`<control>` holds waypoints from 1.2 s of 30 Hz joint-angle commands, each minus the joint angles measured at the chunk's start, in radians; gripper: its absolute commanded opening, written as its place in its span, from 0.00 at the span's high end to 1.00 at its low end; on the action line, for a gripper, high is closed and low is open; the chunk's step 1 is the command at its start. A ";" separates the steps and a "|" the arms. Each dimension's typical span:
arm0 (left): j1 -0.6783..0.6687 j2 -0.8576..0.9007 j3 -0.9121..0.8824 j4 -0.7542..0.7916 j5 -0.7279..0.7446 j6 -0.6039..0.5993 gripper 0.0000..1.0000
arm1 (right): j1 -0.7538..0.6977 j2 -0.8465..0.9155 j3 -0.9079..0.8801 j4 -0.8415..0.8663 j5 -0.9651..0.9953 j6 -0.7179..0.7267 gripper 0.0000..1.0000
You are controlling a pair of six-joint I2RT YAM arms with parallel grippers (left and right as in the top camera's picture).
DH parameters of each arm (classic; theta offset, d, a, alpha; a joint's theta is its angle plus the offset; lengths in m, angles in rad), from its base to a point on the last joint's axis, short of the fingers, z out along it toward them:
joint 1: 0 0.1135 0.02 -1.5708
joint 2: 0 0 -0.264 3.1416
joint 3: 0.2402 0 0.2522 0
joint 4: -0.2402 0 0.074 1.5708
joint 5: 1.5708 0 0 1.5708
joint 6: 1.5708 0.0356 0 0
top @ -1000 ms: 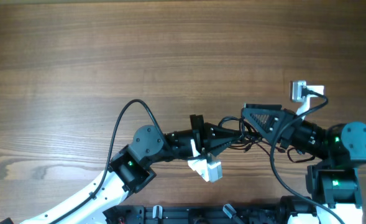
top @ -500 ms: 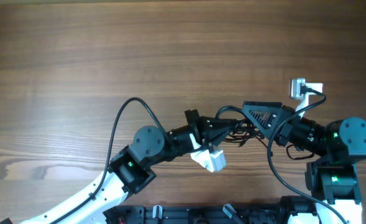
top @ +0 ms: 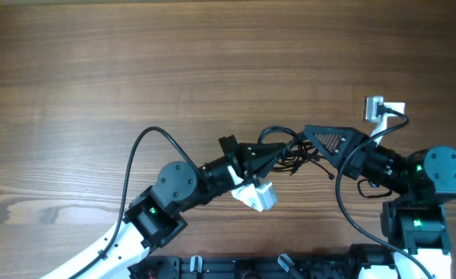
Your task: Untangle cables
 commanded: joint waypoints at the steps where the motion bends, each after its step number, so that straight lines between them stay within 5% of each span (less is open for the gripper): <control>1: -0.004 -0.012 0.010 0.008 0.024 -0.010 0.96 | -0.004 0.001 0.010 0.003 -0.024 0.001 0.96; 30: -0.064 0.089 0.010 0.155 0.053 -0.010 0.96 | 0.141 0.001 0.005 -0.051 0.083 0.077 0.95; 36: -0.064 0.090 0.010 0.160 -0.094 -0.001 0.96 | 0.145 0.001 0.005 -0.038 0.062 0.105 0.95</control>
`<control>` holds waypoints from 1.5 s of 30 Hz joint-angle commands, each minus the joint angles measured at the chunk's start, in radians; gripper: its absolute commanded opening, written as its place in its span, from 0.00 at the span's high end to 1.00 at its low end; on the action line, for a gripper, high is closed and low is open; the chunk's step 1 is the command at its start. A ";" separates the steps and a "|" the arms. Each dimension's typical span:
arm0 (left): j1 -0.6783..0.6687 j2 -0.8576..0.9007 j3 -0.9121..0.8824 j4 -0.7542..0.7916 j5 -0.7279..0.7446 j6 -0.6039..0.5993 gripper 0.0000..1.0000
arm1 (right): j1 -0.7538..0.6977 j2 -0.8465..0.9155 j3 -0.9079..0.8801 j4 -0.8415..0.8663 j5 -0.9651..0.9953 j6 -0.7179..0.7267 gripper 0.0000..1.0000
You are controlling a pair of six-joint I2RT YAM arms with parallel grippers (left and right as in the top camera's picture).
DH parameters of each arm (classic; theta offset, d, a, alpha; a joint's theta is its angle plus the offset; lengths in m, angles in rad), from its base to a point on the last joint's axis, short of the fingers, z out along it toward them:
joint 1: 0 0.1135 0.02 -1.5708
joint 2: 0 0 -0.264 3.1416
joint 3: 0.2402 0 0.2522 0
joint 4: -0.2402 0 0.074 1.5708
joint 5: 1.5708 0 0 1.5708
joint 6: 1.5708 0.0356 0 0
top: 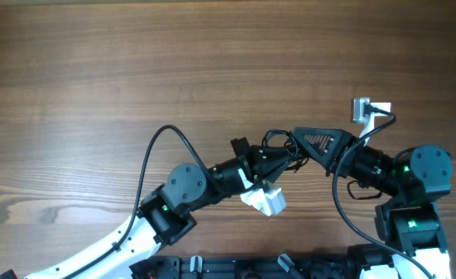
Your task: Untangle cables
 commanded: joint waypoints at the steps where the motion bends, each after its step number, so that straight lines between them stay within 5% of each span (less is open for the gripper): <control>1: -0.013 0.005 0.013 0.031 -0.131 -0.002 0.96 | 0.024 0.001 0.003 0.003 -0.056 0.021 0.96; 7: -0.013 0.005 0.013 0.064 -0.245 -0.002 0.96 | 0.064 0.001 0.003 0.014 -0.059 -0.016 0.92; 8: -0.013 0.005 0.013 0.077 -0.244 -0.002 0.96 | 0.064 0.001 0.003 0.014 -0.059 -0.019 0.84; 11: -0.013 0.005 0.013 0.097 -0.245 -0.002 0.96 | 0.064 0.001 0.003 0.014 -0.044 -0.036 0.39; 13: -0.013 0.005 0.013 0.097 -0.245 -0.002 0.96 | 0.060 0.001 0.003 0.014 -0.009 -0.037 0.30; 23: -0.013 0.005 0.013 0.054 -0.234 -0.009 0.96 | -0.085 0.001 0.003 0.029 0.000 -0.069 0.31; 29: -0.013 0.005 0.013 0.035 -0.037 -0.056 0.96 | -0.085 0.001 0.003 0.119 -0.093 -0.111 0.31; 39: -0.013 0.005 0.013 0.067 -0.188 -0.055 0.96 | -0.085 0.001 0.003 0.082 -0.089 -0.111 0.35; 45: -0.013 0.006 0.013 0.056 -0.060 -0.055 0.96 | -0.084 0.001 0.003 0.098 -0.110 -0.071 0.36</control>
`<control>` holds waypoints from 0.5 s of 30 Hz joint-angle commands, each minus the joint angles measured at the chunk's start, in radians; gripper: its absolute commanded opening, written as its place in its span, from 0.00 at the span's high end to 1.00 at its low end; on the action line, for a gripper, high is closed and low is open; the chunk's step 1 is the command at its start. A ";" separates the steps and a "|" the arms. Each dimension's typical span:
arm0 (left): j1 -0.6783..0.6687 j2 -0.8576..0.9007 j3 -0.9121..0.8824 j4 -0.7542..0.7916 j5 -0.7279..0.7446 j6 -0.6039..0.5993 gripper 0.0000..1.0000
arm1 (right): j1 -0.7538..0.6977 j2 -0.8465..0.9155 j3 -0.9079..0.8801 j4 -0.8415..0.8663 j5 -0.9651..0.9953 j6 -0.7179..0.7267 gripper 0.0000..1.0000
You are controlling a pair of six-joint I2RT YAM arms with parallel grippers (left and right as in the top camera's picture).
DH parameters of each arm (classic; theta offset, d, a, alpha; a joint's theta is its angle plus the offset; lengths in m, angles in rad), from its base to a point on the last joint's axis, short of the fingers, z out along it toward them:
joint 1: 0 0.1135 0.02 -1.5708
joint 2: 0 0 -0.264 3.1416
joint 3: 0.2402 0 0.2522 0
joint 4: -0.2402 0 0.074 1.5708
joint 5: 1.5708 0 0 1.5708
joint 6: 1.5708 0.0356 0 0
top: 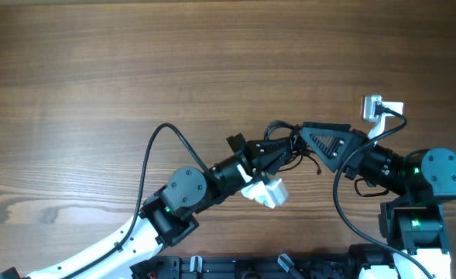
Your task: Untangle cables
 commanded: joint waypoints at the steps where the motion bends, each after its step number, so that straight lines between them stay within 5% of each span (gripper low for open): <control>1: 0.006 -0.002 0.014 0.005 0.069 -0.018 0.96 | -0.002 0.000 0.004 0.036 -0.046 0.031 0.36; 15: 0.006 -0.002 0.014 0.003 0.069 -0.018 0.96 | 0.001 0.000 0.004 0.193 -0.163 0.136 0.36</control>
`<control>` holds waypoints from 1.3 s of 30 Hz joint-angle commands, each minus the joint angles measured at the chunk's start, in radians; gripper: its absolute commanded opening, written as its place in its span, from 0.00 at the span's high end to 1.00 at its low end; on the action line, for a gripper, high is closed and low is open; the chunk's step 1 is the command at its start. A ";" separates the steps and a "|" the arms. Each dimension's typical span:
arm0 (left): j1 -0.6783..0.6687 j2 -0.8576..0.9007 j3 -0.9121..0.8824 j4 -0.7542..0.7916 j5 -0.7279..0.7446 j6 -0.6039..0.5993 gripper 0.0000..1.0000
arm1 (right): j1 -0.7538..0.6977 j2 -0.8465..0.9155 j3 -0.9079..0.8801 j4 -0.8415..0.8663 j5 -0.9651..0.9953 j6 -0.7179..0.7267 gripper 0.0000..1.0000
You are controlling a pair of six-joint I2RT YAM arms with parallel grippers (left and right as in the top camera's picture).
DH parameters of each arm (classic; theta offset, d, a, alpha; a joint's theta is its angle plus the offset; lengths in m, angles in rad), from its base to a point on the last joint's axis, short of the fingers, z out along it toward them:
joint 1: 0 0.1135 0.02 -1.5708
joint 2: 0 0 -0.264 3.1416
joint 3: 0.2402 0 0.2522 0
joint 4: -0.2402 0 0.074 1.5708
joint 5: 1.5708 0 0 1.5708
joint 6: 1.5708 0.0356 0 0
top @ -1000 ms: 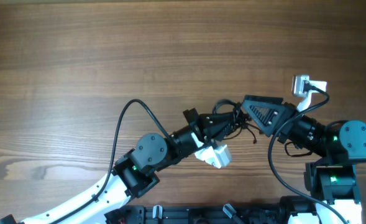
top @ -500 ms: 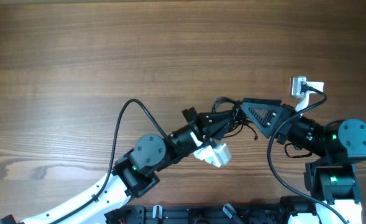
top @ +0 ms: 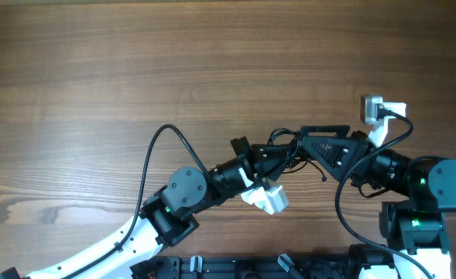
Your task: Untangle cables
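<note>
A small tangle of thin black cables (top: 283, 140) hangs between my two grippers over the lower middle of the wooden table (top: 212, 62). My left gripper (top: 280, 159) reaches in from the lower left and looks shut on the tangle's left side. From the right, my right gripper (top: 305, 146) meets the tangle and looks shut on its right side. One loose cable end (top: 324, 175) trails below the right gripper. The fingertips themselves are hidden among the black strands.
A white block (top: 265, 198) sits on the left wrist. A white connector (top: 375, 108) with a black lead rides beside the right arm. Black robot leads loop at the left (top: 154, 151) and right (top: 340, 205).
The right gripper has turned about its wrist, so its triangular side plate now looks flatter. The tangle and both grippers sit slightly lower in view. Both still hold the cables.
Both grippers met at the tangle near the table's lower middle. Then the pair stood a little left and higher, with the right arm drawn in. Then they were back to the right, and now the right wrist has turned while the tangle stays held between them.
</note>
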 commanded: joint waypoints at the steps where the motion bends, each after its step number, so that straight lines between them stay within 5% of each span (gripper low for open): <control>1: 0.006 -0.002 0.014 0.003 0.000 -0.017 0.96 | 0.001 0.000 0.005 0.010 -0.065 0.020 0.36; 9: 0.006 0.022 0.014 -0.004 -0.008 -0.017 0.96 | 0.000 0.000 0.005 0.134 -0.135 0.092 0.36; 27: -0.003 0.024 0.014 0.082 -0.078 -0.024 0.96 | 0.000 0.000 0.005 0.083 -0.132 0.066 0.39; 30: -0.003 0.020 0.014 0.084 -0.263 -0.024 0.96 | -0.002 0.000 0.005 0.058 -0.116 0.041 0.38; 35: -0.004 0.004 0.014 0.095 -0.625 -0.026 0.96 | -0.003 0.000 0.005 -0.222 0.067 -0.129 0.21; 39: -0.004 0.003 0.014 0.095 -0.718 -0.121 0.96 | -0.002 0.000 0.005 -0.146 -0.011 -0.282 0.15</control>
